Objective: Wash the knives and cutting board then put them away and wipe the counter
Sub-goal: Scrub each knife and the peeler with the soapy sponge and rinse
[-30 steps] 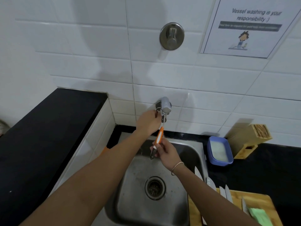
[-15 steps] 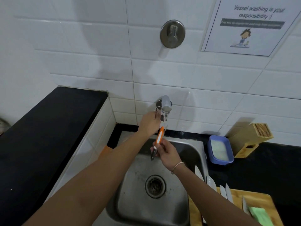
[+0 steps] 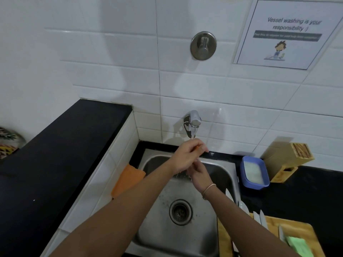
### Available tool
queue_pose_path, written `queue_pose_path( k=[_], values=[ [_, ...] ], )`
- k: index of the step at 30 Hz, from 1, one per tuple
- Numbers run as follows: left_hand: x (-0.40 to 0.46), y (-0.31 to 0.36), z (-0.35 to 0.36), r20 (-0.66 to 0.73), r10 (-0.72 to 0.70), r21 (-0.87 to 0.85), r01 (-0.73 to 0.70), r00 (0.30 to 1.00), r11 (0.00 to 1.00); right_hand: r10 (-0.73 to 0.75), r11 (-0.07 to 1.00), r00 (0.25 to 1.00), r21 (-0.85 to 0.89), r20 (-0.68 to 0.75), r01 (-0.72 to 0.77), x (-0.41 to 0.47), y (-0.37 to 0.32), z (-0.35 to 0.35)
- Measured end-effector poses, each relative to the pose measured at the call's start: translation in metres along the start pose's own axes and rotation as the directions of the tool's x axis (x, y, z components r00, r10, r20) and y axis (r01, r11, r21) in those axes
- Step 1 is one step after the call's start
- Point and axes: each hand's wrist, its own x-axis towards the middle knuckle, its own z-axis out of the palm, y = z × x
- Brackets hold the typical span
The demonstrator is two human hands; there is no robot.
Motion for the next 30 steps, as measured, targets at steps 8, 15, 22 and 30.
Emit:
queue_pose_path(
  k=[8,15,22,30],
  values=[
    [0.006,0.007,0.017,-0.568,0.046,0.038,-0.030,0.822,0.999,-0.034,0.997,0.999,0.070,-0.024,0.035,-0.004,-0.015,0.018],
    [0.004,0.007,0.008,-0.267,-0.114,-0.004,0.117,0.957,0.993,-0.016,0.999,0.997,0.043,-0.073,0.019,-0.009,-0.010,0.014],
    [0.004,0.016,-0.004,-0.110,-0.210,-0.175,0.189,0.971,0.966,-0.084,0.992,0.996,0.092,-0.030,0.087,-0.008,-0.003,0.015],
    [0.008,0.013,-0.026,-0.090,-0.386,-0.735,0.201,0.918,0.647,0.051,0.976,0.999,0.212,0.005,-0.051,-0.002,-0.031,0.008]
  ],
)
